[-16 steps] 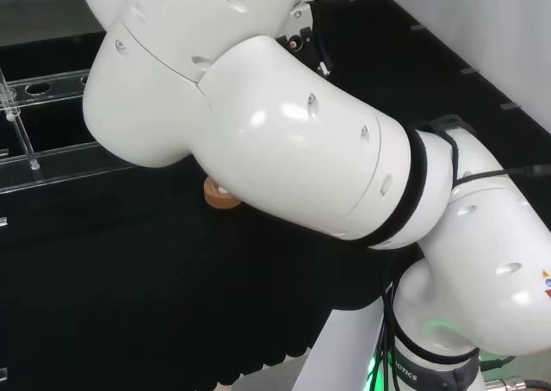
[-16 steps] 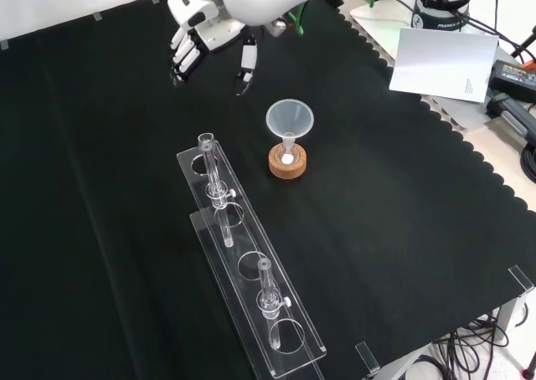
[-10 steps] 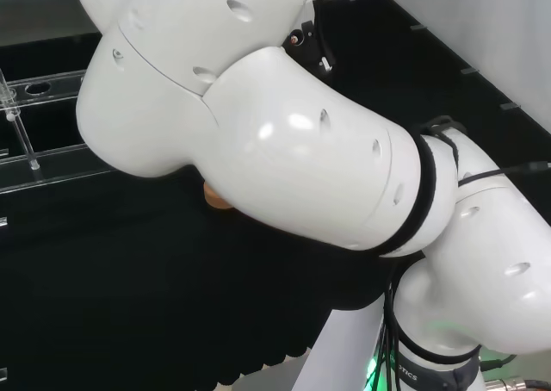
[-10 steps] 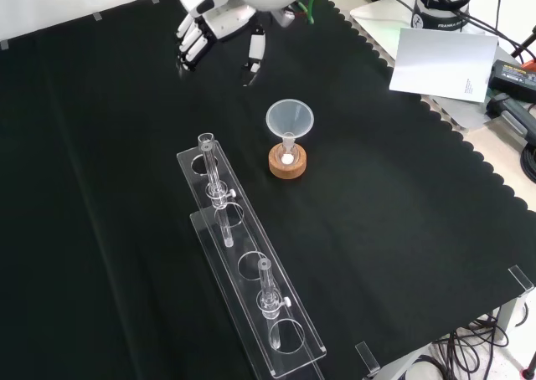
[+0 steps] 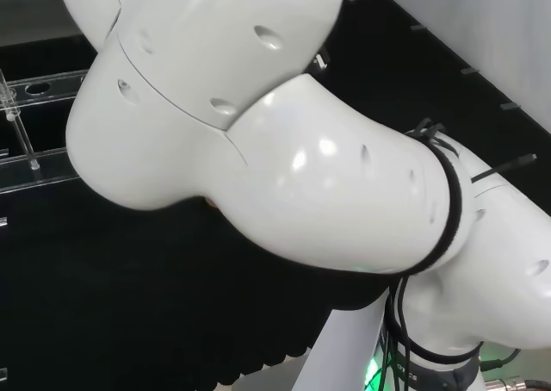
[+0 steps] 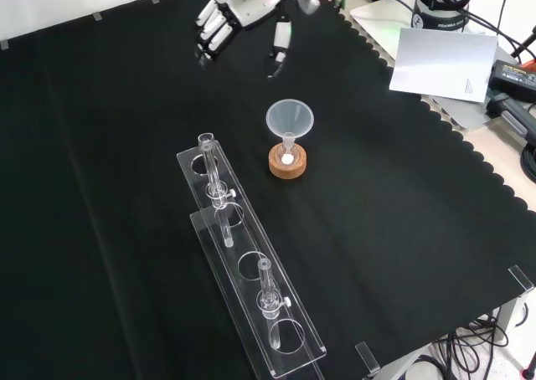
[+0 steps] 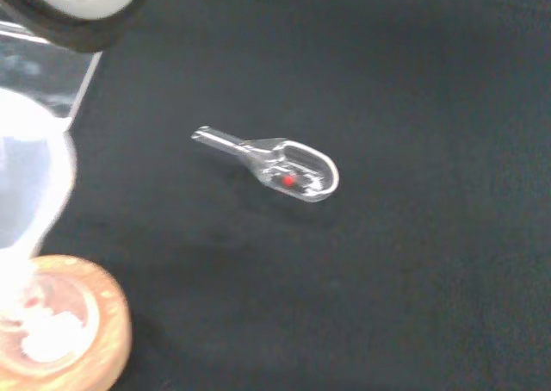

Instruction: Remove the funnel from the round-bottom flask.

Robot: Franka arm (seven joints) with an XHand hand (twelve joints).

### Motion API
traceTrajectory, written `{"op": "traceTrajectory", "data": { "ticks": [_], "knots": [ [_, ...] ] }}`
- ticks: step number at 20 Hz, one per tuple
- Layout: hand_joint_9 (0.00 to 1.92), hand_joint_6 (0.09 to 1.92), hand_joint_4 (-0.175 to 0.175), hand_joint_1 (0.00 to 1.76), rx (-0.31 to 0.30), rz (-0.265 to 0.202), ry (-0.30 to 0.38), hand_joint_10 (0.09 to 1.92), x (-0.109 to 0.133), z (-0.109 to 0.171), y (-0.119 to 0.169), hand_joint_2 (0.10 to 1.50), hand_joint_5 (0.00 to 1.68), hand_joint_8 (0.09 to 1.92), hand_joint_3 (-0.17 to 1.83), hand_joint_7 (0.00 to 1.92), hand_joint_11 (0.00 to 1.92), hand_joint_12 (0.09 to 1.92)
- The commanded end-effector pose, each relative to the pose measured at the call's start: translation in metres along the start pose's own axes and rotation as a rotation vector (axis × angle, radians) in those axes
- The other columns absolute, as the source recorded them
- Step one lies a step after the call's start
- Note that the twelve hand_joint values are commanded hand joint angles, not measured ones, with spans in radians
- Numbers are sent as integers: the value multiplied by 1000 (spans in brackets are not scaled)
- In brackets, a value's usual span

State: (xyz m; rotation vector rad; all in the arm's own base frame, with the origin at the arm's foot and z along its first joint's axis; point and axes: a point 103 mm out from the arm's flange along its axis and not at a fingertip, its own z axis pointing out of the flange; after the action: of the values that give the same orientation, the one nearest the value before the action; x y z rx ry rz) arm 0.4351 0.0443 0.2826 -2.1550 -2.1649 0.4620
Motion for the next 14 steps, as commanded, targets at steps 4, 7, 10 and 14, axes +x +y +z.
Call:
{"op": "traceTrajectory", "data": {
  "ticks": [4, 7, 10, 14],
  "knots": [
    [432, 87, -35, 679, 63, -43, -5, 642, 44, -18, -56, 666, 296, 696, 292, 130, 387, 1365],
    [412, 87, -38, 670, 75, -44, -25, 650, 53, -16, -66, 666, 267, 693, 286, 102, 388, 1375],
    [410, 87, -36, 662, 102, -35, -38, 657, 60, -12, -73, 664, 234, 693, 282, 90, 399, 1383],
    [376, 87, -34, 649, 111, -48, -40, 683, 66, -7, -80, 662, 193, 701, 266, 39, 408, 1390]
  ]
}}
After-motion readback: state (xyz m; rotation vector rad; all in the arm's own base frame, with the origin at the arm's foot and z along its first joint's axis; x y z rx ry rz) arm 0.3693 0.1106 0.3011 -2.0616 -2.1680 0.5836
